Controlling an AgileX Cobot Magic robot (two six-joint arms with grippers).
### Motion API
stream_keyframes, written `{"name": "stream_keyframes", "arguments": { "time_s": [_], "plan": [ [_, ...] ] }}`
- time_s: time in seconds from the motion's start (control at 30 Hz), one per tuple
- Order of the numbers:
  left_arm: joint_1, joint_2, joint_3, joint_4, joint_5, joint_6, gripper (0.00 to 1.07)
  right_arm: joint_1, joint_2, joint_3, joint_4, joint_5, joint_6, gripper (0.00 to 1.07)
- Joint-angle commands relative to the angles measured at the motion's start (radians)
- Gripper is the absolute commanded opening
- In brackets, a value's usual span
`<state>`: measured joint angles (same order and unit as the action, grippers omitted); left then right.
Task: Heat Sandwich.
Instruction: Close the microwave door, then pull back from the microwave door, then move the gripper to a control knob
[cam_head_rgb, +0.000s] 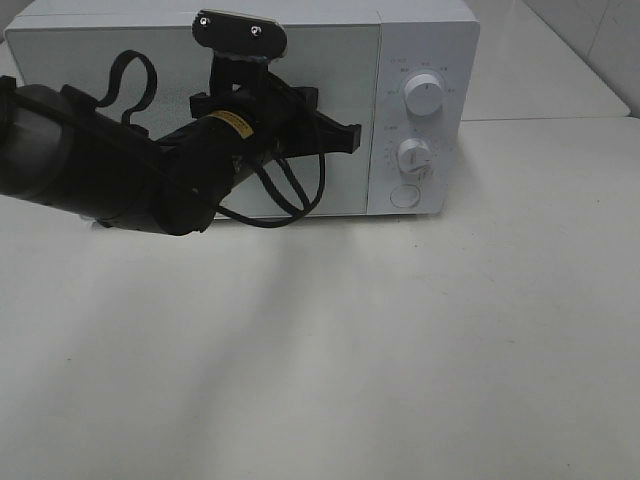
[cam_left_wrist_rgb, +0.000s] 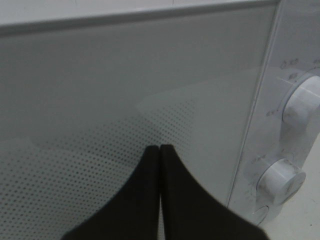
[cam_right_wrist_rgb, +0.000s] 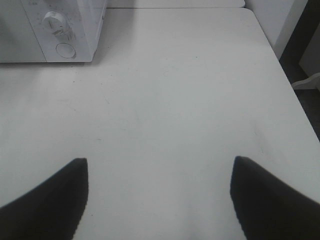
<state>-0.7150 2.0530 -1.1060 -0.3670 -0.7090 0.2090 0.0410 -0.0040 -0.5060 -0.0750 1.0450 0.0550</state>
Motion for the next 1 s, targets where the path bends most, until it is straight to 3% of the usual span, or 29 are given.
{"name": "stream_keyframes", "arguments": {
  "time_s": [0.03, 0.4, 0.87, 0.97, 1.0],
  "plan": [
    [0.025, 0.005, -0.026, -0.078, -0.041, -0.002, 0.0, -0.007, -0.026, 0.001, 0.002, -0.008, -0.003, 0.75],
    [0.016, -0.03, 0.004, -0.075, -0.019, -0.002, 0.0, -0.007, -0.026, 0.001, 0.002, -0.008, -0.003, 0.75],
    [-0.034, -0.164, 0.177, -0.078, 0.085, -0.005, 0.01, -0.007, -0.026, 0.001, 0.002, -0.008, -0.003, 0.75],
    [-0.034, -0.197, 0.203, -0.078, 0.168, -0.006, 0.21, -0.007, -0.026, 0.001, 0.002, -0.008, -0.003, 0.75],
    [-0.034, -0.22, 0.219, -0.078, 0.206, -0.007, 0.48, -0.007, -0.026, 0.001, 0.002, -0.008, -0.003, 0.75]
  ]
}}
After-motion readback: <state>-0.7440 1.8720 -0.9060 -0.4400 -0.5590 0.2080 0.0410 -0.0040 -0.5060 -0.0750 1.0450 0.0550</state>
